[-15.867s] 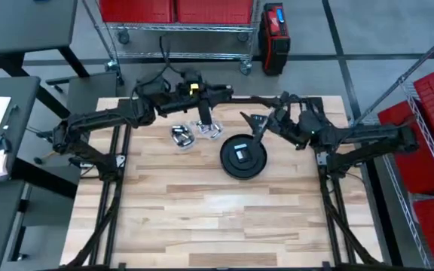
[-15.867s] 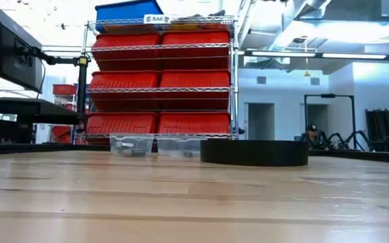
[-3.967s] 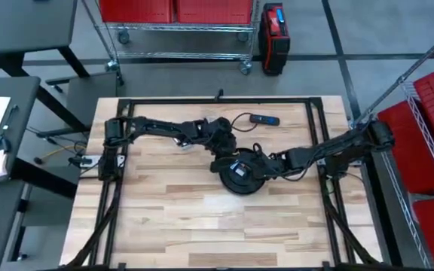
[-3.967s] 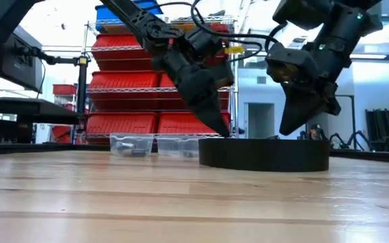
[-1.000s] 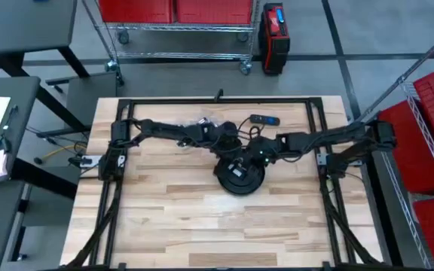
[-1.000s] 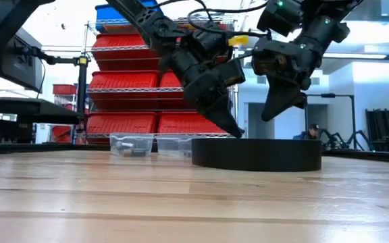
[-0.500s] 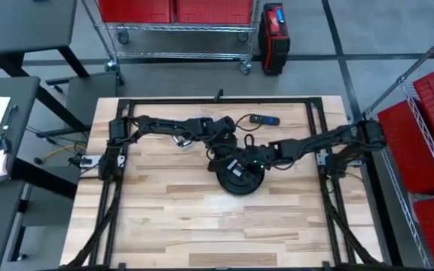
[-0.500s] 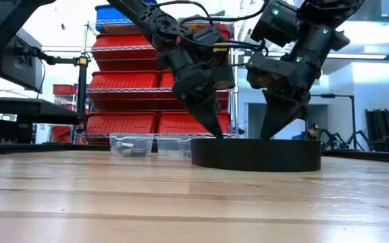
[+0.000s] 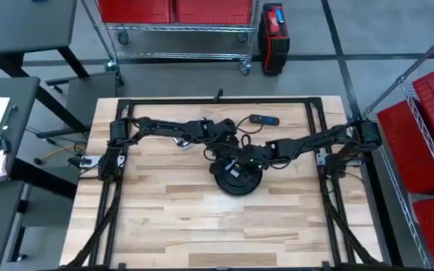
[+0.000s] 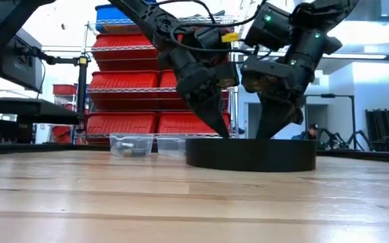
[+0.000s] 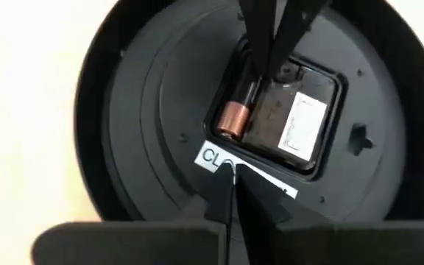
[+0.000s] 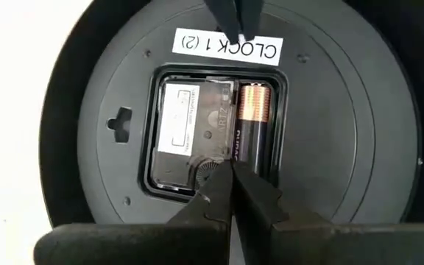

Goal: Insert battery
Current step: Insert the black battery into the wall clock

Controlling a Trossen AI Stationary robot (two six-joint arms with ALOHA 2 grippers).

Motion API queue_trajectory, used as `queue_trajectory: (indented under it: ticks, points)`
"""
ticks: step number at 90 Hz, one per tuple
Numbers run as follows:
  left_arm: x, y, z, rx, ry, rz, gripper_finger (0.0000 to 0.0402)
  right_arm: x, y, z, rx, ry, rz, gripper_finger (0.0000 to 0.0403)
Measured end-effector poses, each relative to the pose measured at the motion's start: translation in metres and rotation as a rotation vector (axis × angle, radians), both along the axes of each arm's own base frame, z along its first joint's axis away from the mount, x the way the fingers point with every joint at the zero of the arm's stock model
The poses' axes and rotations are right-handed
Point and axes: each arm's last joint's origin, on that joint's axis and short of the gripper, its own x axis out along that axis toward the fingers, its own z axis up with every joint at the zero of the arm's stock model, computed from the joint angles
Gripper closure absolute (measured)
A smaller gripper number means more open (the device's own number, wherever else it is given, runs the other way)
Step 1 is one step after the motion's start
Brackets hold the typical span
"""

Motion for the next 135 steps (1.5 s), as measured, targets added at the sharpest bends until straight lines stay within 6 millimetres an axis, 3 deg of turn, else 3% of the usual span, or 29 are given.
queue_trajectory:
  ticks: [17, 33, 45, 53, 72, 94, 112, 123, 135]
  points:
    - [0.005, 0.002, 0.018, -0.011, -0.016, 0.021, 0.0401, -0.012, -0.001, 0.029, 0.0, -0.083, -0.004, 0.0403]
    - [0.007, 0.003, 0.05, -0.008, 0.01, 0.014, 0.0402, -0.029, 0.001, 0.07, -0.002, -0.227, 0.004, 0.0403]
    - [-0.006, 0.0, 0.071, 0.02, 0.083, -0.037, 0.0402, -0.043, 0.014, 0.094, 0.031, -0.325, 0.07, 0.0403]
    - [-0.022, -0.004, 0.092, 0.048, 0.104, -0.057, 0.0402, -0.047, 0.032, 0.099, 0.076, -0.344, 0.162, 0.0403]
    - [-0.053, -0.011, 0.137, 0.109, 0.077, -0.006, 0.0402, -0.045, 0.069, 0.086, 0.054, -0.294, 0.355, 0.0378]
    - [-0.08, -0.017, 0.166, 0.076, 0.055, 0.048, 0.0402, -0.034, 0.084, 0.056, 0.013, -0.18, 0.436, 0.0265]
    - [-0.095, -0.024, 0.184, 0.061, 0.028, 0.063, 0.0402, -0.027, 0.092, 0.036, -0.138, -0.129, 0.514, 0.0175]
    - [-0.098, -0.026, 0.188, 0.063, 0.017, 0.059, 0.0402, -0.024, 0.093, 0.023, -0.168, -0.071, 0.513, 0.016]
    - [-0.099, -0.026, 0.188, 0.058, 0.019, 0.066, 0.0402, -0.022, 0.097, 0.008, -0.187, -0.016, 0.553, 0.0173]
